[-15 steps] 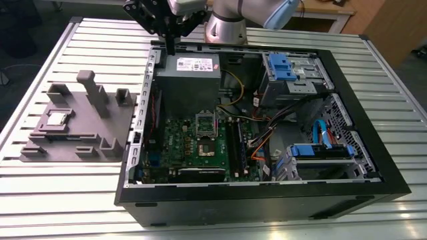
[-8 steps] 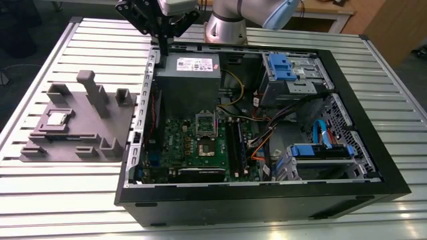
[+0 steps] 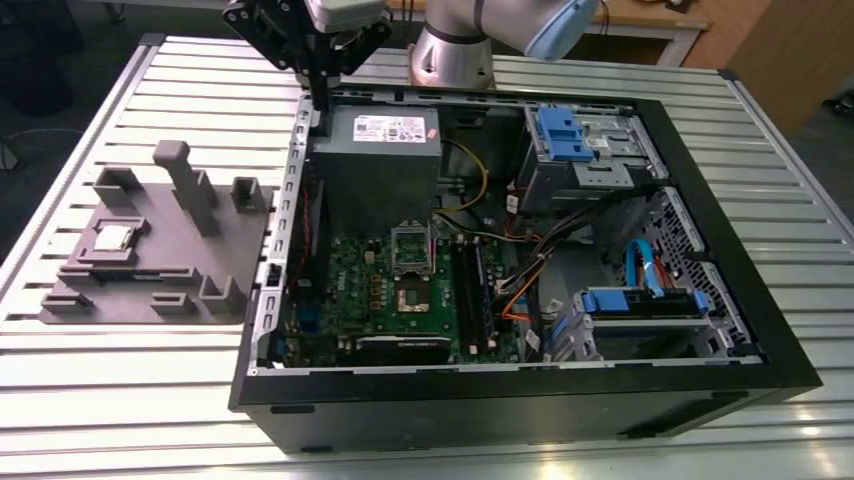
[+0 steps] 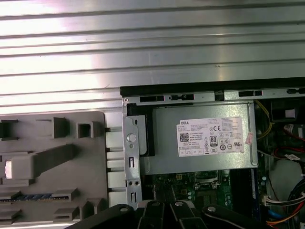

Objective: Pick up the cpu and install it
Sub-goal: 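Reach for the cpu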

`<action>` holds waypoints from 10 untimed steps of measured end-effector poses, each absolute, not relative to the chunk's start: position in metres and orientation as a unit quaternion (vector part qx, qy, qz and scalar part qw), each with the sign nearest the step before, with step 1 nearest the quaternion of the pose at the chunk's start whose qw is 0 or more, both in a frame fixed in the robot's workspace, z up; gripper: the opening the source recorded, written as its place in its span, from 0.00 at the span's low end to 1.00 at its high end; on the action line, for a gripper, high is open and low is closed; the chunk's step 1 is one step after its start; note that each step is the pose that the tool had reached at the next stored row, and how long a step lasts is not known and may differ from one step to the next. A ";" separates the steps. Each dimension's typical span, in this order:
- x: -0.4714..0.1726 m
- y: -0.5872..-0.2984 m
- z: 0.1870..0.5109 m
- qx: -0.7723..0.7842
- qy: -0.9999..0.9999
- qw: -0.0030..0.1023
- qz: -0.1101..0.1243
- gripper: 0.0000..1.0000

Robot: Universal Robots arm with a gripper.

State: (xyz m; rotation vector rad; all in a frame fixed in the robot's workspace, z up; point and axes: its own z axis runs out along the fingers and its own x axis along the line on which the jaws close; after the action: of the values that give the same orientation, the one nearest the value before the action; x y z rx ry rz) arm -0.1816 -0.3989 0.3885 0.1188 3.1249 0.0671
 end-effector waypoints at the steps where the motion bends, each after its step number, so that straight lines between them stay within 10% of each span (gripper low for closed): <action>1: -0.182 -0.399 0.388 0.038 0.999 0.007 0.021 0.10; 10: -0.184 -0.399 0.388 0.038 0.999 0.007 0.021 0.10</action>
State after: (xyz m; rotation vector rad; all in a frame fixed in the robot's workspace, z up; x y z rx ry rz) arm -0.1840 -0.3989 0.3881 0.1189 3.1249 0.0672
